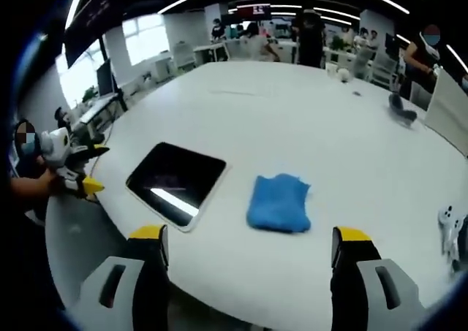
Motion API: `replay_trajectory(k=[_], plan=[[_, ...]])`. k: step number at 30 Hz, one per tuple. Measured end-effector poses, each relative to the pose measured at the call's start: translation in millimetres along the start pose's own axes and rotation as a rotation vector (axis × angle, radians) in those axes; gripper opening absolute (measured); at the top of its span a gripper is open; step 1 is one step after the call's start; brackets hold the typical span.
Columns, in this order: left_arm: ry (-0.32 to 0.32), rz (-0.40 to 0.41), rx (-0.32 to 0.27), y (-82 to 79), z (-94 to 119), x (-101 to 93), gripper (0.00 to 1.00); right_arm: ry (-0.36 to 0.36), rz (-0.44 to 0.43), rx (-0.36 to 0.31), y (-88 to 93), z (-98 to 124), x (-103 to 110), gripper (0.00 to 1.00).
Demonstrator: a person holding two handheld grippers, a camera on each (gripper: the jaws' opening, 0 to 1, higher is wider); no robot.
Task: Wipe the mirror surface with the cleaning cloth until all visible marks leave the cleaned area.
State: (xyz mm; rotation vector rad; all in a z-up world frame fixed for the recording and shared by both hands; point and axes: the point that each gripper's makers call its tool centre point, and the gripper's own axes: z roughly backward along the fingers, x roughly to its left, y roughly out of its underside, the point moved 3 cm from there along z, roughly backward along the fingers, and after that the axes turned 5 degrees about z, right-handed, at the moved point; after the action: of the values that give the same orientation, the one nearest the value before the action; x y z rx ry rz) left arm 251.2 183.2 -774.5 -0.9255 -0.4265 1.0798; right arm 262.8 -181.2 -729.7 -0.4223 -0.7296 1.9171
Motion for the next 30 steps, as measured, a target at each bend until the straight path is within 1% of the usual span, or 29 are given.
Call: replay_trajectory(k=[2,6,9,11,12,13,15,18,21,23,24,27,30], plan=[[0.001,0.002,0.002,0.4,0.1,-0.2,1.00,-0.005,-0.020,-0.002,-9.2,2.7,-2.6,0.88],[0.002,-0.010,0.008,1.0,-0.4,-0.5,1.00,0.001,-0.020,0.028,-25.4,9.2,-7.6,0.88],[0.004,-0.011,0.014,2.5,-1.5,-0.1,1.00,-0.005,-0.028,0.059,-33.2,11.7,-10.5,0.87],[0.007,-0.007,0.038,7.1,-2.6,-0.1,1.00,-0.008,-0.025,0.095,-37.7,14.1,-13.4,0.85],[0.009,-0.007,0.038,7.3,-2.8,-0.2,1.00,-0.009,-0.023,0.118,-41.4,15.4,-16.0,0.85],[0.015,-0.011,0.033,6.2,-3.0,-1.1,1.00,-0.010,-0.020,0.126,-44.5,16.2,-17.8,0.85],[0.020,-0.022,0.032,5.8,-3.3,-2.3,1.00,-0.004,-0.015,0.132,-55.3,19.0,-23.4,0.85],[0.021,-0.015,0.030,6.0,-3.1,-1.9,1.00,0.002,-0.007,0.146,-71.3,21.9,-33.1,0.84],[0.020,-0.011,0.029,5.9,-2.5,-1.4,0.99,-0.009,-0.003,0.181,-86.4,25.7,-37.9,0.83],[0.021,-0.010,0.029,6.0,-2.7,-1.2,0.99,-0.030,-0.014,0.191,-100.4,28.4,-38.6,0.78],[0.021,-0.011,0.028,6.2,-2.7,-1.2,0.99,-0.031,-0.011,0.195,-104.5,28.9,-39.2,0.77],[0.020,-0.009,0.029,6.5,-2.8,-0.8,0.99,-0.034,0.003,0.203,-114.9,28.8,-41.4,0.77],[0.022,-0.010,0.032,7.0,-3.2,-1.1,0.99,-0.039,0.003,0.214,-118.1,26.4,-42.8,0.77]])
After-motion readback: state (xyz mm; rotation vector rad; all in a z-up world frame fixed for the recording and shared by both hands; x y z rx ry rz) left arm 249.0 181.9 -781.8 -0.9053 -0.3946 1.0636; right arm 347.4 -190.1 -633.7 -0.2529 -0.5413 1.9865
